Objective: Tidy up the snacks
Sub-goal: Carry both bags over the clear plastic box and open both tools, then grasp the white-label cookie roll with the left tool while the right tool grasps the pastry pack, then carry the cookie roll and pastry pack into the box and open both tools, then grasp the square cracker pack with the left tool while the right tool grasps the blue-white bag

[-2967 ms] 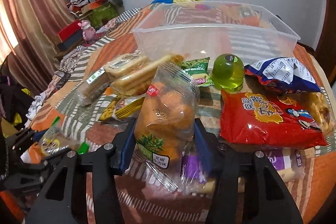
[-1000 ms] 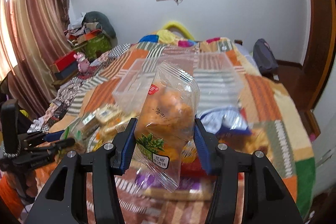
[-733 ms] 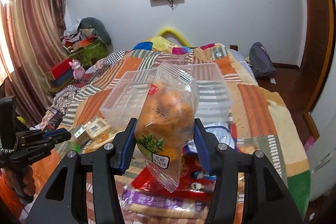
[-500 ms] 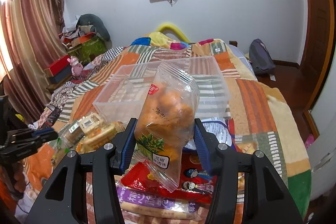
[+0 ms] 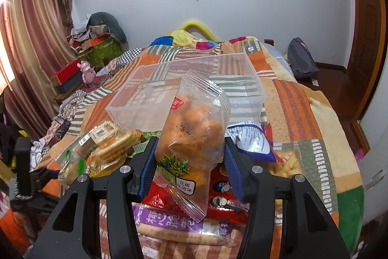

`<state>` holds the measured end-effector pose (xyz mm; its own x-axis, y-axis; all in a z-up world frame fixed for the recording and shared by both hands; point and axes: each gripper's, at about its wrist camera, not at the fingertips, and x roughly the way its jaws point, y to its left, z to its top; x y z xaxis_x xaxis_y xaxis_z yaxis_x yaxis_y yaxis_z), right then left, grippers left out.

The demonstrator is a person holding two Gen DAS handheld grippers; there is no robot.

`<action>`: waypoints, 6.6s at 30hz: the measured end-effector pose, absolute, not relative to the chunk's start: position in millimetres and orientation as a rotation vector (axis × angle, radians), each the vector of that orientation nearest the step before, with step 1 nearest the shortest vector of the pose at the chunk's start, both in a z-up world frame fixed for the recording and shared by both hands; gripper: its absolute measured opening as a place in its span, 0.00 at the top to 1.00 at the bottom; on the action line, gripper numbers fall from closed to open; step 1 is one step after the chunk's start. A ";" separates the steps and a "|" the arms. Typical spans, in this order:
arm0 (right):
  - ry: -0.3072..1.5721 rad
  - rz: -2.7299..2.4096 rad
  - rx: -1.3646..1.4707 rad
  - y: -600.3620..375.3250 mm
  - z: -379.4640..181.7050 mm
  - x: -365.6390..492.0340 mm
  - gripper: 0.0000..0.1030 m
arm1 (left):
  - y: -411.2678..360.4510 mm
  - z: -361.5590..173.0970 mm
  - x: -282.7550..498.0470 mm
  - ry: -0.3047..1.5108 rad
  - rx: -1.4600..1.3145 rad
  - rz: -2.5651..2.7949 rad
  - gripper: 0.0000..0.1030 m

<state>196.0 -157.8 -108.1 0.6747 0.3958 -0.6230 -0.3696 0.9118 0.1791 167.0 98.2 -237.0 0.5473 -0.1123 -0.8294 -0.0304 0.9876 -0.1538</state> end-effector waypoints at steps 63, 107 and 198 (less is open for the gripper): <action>0.669 0.390 -0.068 -182.4 -74.2 248.9 0.19 | 89.7 -92.7 253.8 0.687 -0.012 -0.047 0.05; 0.862 0.257 0.038 -238.5 -158.3 217.3 0.59 | 155.2 -220.9 239.3 0.963 -0.092 0.032 0.64; 0.858 0.389 -0.105 -180.1 -139.4 264.5 0.13 | 113.6 -194.4 271.3 0.986 -0.095 -0.115 0.17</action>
<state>264.5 -180.1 -139.4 0.5888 0.2916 -0.7538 -0.3748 0.9248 0.0650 271.3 113.6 -194.4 0.5471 -0.1400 -0.8253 0.0535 0.9897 -0.1324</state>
